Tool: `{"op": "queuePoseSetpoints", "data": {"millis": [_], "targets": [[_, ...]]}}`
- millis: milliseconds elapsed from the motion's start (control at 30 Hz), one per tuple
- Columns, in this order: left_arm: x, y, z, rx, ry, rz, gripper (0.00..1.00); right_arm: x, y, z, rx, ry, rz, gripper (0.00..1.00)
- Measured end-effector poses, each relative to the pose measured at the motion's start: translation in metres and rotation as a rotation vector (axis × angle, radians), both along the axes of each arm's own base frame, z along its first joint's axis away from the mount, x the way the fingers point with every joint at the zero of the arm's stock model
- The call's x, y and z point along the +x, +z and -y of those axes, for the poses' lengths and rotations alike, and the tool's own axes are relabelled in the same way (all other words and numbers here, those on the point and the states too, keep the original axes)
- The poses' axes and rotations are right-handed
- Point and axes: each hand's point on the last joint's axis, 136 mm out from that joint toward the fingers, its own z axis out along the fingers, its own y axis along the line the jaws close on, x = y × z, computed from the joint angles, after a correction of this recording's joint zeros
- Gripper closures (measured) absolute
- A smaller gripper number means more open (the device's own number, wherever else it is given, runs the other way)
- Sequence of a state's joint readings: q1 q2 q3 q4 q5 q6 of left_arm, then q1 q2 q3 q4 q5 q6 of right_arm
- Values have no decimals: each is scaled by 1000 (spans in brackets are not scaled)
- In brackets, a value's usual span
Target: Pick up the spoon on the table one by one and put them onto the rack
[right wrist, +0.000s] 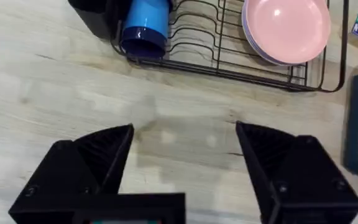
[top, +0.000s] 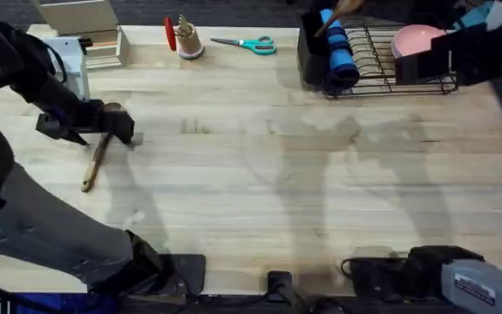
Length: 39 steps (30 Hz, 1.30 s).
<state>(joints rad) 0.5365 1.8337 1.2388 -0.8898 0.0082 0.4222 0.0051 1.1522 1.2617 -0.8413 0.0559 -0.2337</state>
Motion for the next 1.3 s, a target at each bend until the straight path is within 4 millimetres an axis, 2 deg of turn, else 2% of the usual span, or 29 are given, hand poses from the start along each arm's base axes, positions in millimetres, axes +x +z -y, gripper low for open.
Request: {"op": "queuePoseSetpoints", "data": {"millis": [867,1033,1300], "targets": [[5,-3,1,-29,-95,4,7,0,0,0,0,0,0,5],[6,-3,2,-31,-97,6,114,0,0,0,0,0,0,5],[7,-3,2,-32,-103,10,578,0,0,0,0,0,0,5]]}}
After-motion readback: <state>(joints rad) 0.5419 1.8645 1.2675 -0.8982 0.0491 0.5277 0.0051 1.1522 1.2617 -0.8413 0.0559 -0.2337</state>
